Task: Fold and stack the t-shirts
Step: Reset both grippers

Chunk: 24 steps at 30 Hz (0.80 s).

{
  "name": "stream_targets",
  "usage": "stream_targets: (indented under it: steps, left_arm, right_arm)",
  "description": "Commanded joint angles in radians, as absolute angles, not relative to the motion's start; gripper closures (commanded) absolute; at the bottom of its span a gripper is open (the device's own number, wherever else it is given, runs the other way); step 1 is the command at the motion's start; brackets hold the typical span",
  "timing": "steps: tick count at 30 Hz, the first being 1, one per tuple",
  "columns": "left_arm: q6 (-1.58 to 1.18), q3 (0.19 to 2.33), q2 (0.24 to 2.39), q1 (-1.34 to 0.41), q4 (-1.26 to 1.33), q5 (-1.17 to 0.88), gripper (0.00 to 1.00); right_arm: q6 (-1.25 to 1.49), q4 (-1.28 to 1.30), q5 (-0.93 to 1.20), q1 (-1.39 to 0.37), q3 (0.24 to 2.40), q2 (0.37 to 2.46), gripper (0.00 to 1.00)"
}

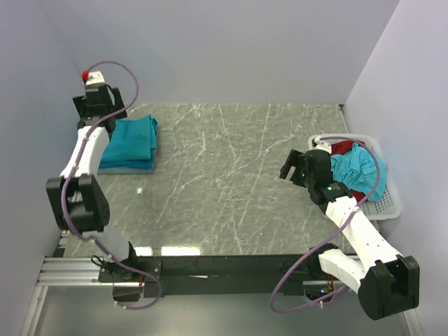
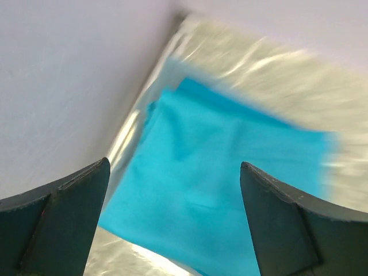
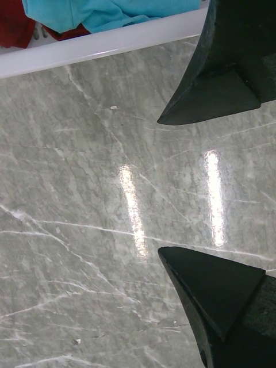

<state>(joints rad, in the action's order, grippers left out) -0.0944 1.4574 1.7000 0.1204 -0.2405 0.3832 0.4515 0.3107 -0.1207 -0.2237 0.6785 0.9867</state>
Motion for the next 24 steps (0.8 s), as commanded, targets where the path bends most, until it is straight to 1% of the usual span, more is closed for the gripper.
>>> stream_targets:
  steps: [1, 2, 5, 7, 10, 11, 13, 15, 17, 19, 21, 24]
  left_arm:
    - [-0.216, 1.464, 1.507, 0.106, -0.207, 0.154, 0.00]
    - [-0.262, 1.453, 1.482, 0.097, -0.204, 0.079, 0.00]
    - [-0.365, 1.392, 1.381, 0.063, -0.196, 0.008, 0.01]
    - [-0.412, 1.306, 1.298, 0.017, -0.144, -0.061, 0.01]
    - [-0.468, 1.185, 1.192, -0.060, -0.088, -0.087, 0.01]
    - [-0.478, 1.151, 1.168, -0.118, -0.069, -0.080, 0.00]
    - [-0.503, 1.060, 1.115, -0.175, -0.046, -0.040, 0.00]
    - [-0.528, 1.014, 1.094, -0.231, -0.084, -0.015, 0.01]
    - [-0.548, 0.976, 1.072, -0.251, -0.097, -0.020, 0.01]
    - [-0.561, 0.858, 1.002, -0.252, -0.043, -0.003, 0.01]
    - [-0.581, 0.755, 0.901, -0.252, 0.020, 0.107, 0.01]
    - [-0.617, 0.669, 0.772, -0.252, 0.051, 0.222, 0.01]
  right_arm:
    - [0.451, 0.290, -0.144, -0.221, 0.687, 0.974, 0.08]
    - [0.449, 0.291, -0.146, -0.221, 0.690, 0.973, 0.08]
    - [0.448, 0.291, -0.146, -0.222, 0.687, 0.956, 0.08]
    - [0.448, 0.291, -0.144, -0.221, 0.687, 0.942, 0.08]
    - [0.445, 0.284, -0.133, -0.221, 0.683, 0.917, 0.07]
    - [0.440, 0.281, -0.123, -0.221, 0.681, 0.914, 0.07]
    - [0.437, 0.270, -0.107, -0.221, 0.678, 0.910, 0.06]
    - [0.434, 0.268, -0.077, -0.221, 0.683, 0.916, 0.06]
    - [0.437, 0.253, -0.061, -0.222, 0.677, 0.917, 0.06]
    - [0.440, 0.245, -0.057, -0.222, 0.675, 0.913, 0.05]
    - [0.437, 0.248, -0.055, -0.221, 0.683, 0.905, 0.05]
    - [0.436, 0.224, -0.048, -0.221, 0.673, 0.874, 0.05]
